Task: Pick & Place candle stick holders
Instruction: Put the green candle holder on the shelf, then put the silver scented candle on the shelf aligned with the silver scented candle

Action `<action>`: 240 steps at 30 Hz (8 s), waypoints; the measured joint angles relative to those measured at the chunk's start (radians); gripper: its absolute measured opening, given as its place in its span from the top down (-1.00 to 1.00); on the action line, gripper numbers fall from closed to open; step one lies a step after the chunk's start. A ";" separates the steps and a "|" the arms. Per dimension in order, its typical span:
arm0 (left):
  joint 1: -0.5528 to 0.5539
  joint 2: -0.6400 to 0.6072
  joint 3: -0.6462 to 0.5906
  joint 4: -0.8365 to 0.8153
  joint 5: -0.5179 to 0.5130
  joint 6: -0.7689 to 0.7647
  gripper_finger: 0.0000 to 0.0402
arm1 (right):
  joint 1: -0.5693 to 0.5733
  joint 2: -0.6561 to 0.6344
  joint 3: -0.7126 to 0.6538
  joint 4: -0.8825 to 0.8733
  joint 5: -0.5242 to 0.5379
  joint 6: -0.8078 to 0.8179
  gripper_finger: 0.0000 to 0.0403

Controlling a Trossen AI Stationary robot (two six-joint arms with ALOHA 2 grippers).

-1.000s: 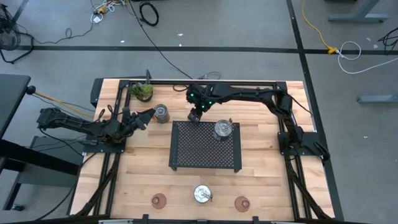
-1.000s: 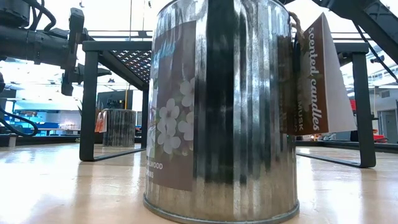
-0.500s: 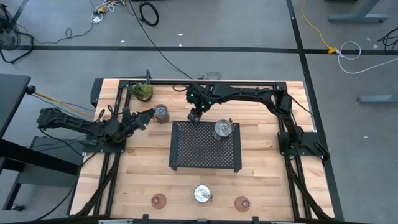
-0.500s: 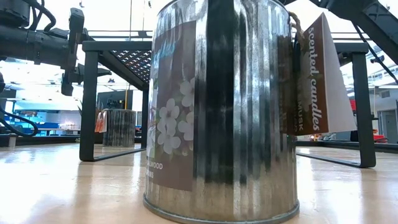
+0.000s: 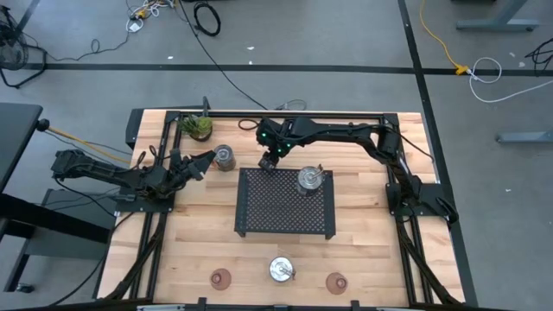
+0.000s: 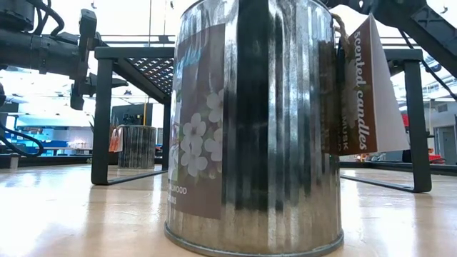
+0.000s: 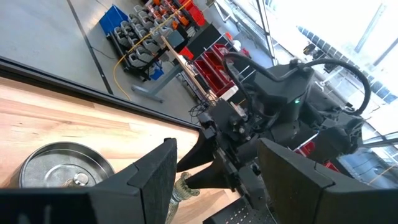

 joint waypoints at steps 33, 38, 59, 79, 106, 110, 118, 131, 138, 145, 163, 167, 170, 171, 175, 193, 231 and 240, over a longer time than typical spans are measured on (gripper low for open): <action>0.000 0.000 0.000 -0.030 0.000 -0.001 -0.13 | -0.063 -0.010 0.324 -0.320 0.026 -0.142 0.95; 0.000 0.000 0.000 -0.030 0.000 -0.001 -0.13 | -0.059 -0.012 0.529 -0.499 0.012 -0.187 0.95; 0.001 0.000 0.000 -0.030 -0.011 -0.002 -0.13 | 0.266 -0.301 0.470 -0.664 -0.062 -0.027 0.95; 0.001 0.000 0.000 -0.029 0.039 -0.003 -0.13 | 0.522 -0.309 0.416 -0.799 -0.029 0.181 0.95; 0.001 0.000 0.000 -0.029 0.098 -0.002 -0.13 | 0.498 -0.315 0.175 -0.688 -0.035 0.302 0.73; 0.001 0.000 0.000 -0.029 0.098 -0.003 -0.13 | 0.498 -0.346 0.175 -0.717 -0.015 0.292 0.67; 0.001 0.000 0.000 -0.022 0.098 -0.003 -0.13 | 0.498 -0.404 0.175 -0.743 0.050 0.280 0.64; 0.079 0.003 0.183 -0.477 0.298 0.019 -0.13 | 0.496 -0.543 0.176 -0.709 0.186 0.306 0.64; 0.269 0.083 0.604 -1.052 0.465 0.152 -0.13 | 0.496 -0.579 0.176 -0.706 0.242 0.290 0.64; 0.405 0.269 0.884 -1.305 0.726 0.193 -0.25 | 0.496 -0.585 0.176 -0.711 0.245 0.229 0.64; 0.655 0.725 0.941 -1.347 0.935 0.388 -0.71 | 0.497 -0.656 0.177 -0.773 0.182 0.125 0.64; 0.713 0.775 0.942 -1.350 0.945 0.415 -0.75 | 0.497 -0.696 0.177 -0.776 0.192 0.125 0.64; 0.743 0.800 0.942 -1.350 0.955 0.417 -0.77 | 0.497 -0.727 0.177 -0.779 0.218 0.127 0.64; 0.751 0.807 0.942 -1.350 0.954 0.420 -0.77 | 0.497 -0.736 0.177 -0.780 0.227 0.131 0.64; 0.771 0.835 0.942 -1.348 0.946 0.443 -0.77 | 0.497 -0.763 0.177 -0.789 0.241 0.143 0.64; 0.821 0.884 0.942 -1.344 0.979 0.470 -0.77 | 0.497 -0.775 0.177 -0.798 0.330 0.170 0.64; 0.821 1.078 0.950 -1.276 1.008 0.479 -0.77 | 0.497 -0.775 0.177 -0.798 0.331 0.178 0.64; 0.848 1.084 1.050 -1.348 0.998 0.515 -0.77 | 0.497 -0.775 0.177 -0.795 0.331 0.183 0.64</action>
